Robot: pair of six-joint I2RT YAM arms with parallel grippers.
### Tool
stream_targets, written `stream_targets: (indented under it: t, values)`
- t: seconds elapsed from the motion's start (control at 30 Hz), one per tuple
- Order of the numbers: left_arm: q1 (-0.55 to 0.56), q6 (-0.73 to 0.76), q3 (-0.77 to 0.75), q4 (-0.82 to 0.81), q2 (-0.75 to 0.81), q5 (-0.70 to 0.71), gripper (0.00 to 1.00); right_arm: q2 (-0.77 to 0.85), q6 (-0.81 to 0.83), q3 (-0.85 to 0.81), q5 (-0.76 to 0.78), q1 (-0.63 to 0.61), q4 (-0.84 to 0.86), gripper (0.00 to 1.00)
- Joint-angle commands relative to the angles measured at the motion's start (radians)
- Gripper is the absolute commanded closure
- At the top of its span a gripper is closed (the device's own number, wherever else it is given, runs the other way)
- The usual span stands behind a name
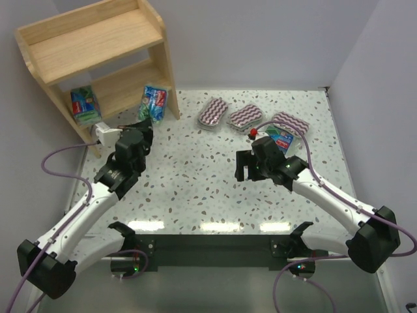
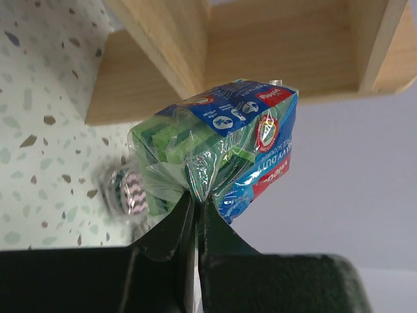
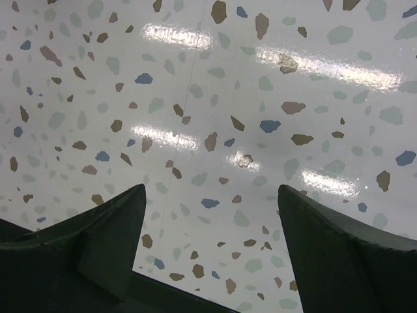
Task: Place and organize the cleaning sponges onto the shelf
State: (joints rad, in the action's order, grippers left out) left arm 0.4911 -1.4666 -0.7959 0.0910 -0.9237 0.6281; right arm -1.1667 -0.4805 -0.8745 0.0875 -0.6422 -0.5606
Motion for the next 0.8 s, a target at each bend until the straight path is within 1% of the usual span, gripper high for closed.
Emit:
stream_targets:
  t: [0.0, 0.03, 0.07, 0.2, 0.37, 0.4, 0.43, 0.53, 0.63, 0.77]
  values:
    - [-0.019, -0.135, -0.112, 0.101, -0.049, 0.298, 1.00, 0.025, 0.017, -0.003, 0.018, 0.001, -0.013, 0.15]
    - [-0.031, -0.144, -0.124, 0.095, -0.062, 0.333, 1.00, 0.027, 0.017, -0.003, 0.017, 0.001, -0.013, 0.15]
    - [-0.049, -0.146, -0.138, 0.079, -0.085, 0.329, 1.00, 0.030, 0.019, -0.003, 0.018, -0.001, -0.013, 0.15]
    - [-0.201, -0.159, -0.154, -0.020, -0.141, 0.234, 1.00, 0.036, 0.022, -0.004, 0.021, 0.001, -0.022, 0.15]
    - [-0.285, -0.208, -0.232, -0.014, -0.236, 0.225, 1.00, 0.064, 0.017, 0.003, 0.026, 0.001, -0.033, 0.15]
    - [-0.321, -0.216, -0.238, -0.017, -0.248, 0.208, 1.00, 0.068, 0.017, 0.005, 0.024, 0.001, -0.033, 0.15]
    - [-0.338, -0.231, -0.246, -0.022, -0.263, 0.162, 1.00, 0.070, 0.016, 0.005, 0.023, 0.001, -0.035, 0.15]
    - [-0.382, -0.251, -0.261, -0.031, -0.311, 0.110, 1.00, 0.076, 0.014, 0.006, 0.021, 0.001, -0.038, 0.15]
    - [-0.410, -0.268, -0.262, -0.036, -0.336, 0.078, 1.00, 0.082, 0.011, 0.012, 0.017, 0.001, -0.039, 0.15]
    - [-0.425, -0.276, -0.262, -0.037, -0.357, 0.071, 1.00, 0.088, 0.011, 0.022, 0.014, 0.001, -0.035, 0.15]
